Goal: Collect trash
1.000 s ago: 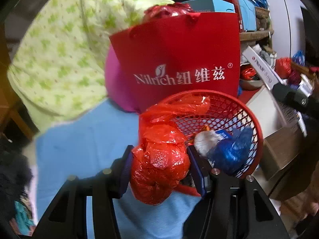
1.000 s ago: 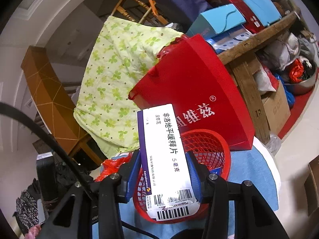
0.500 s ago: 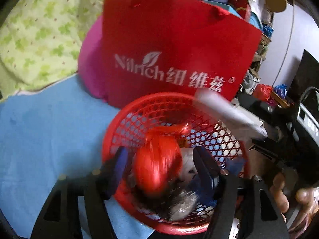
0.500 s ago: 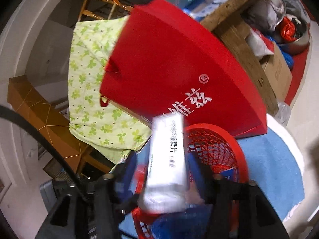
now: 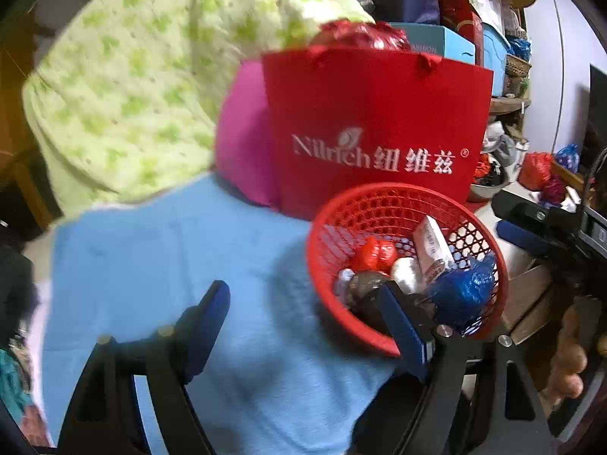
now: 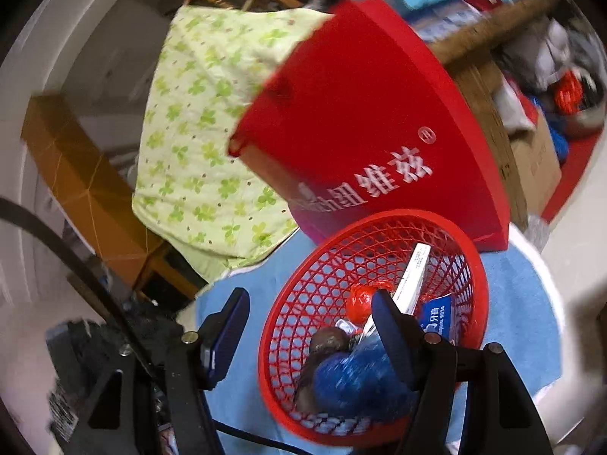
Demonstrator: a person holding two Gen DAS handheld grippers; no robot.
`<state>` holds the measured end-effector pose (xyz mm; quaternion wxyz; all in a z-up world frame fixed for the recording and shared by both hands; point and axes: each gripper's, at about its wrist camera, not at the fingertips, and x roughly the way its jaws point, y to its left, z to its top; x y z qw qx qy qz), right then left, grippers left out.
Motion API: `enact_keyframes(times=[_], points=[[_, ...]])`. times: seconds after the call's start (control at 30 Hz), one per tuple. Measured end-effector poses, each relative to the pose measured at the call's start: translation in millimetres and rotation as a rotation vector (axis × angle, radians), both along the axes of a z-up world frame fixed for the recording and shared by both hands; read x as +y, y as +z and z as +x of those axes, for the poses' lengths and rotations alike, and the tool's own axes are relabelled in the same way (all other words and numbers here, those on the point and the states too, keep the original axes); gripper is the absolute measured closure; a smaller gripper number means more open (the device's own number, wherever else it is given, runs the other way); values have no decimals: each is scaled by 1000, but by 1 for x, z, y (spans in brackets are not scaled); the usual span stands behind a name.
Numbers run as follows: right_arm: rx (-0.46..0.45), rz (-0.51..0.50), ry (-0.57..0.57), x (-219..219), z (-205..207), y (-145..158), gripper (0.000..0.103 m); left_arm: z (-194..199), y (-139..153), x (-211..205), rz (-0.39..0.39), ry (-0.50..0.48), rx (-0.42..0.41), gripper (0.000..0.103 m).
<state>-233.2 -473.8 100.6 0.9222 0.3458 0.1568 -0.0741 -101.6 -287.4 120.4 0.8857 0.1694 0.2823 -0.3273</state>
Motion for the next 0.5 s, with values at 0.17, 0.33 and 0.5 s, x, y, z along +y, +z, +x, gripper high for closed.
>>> enact_keyframes(times=[0.17,0.33,0.5], points=[[33,-167,5,42,-17,27,32,-18,19,28,2,46,-76,13],[50,-280,8,76,-33,47,32,-34,36,55,-1,109,-136,10],[45,-352,22,110,-50,64,31,-48,49,83,-12,169,-163,7]])
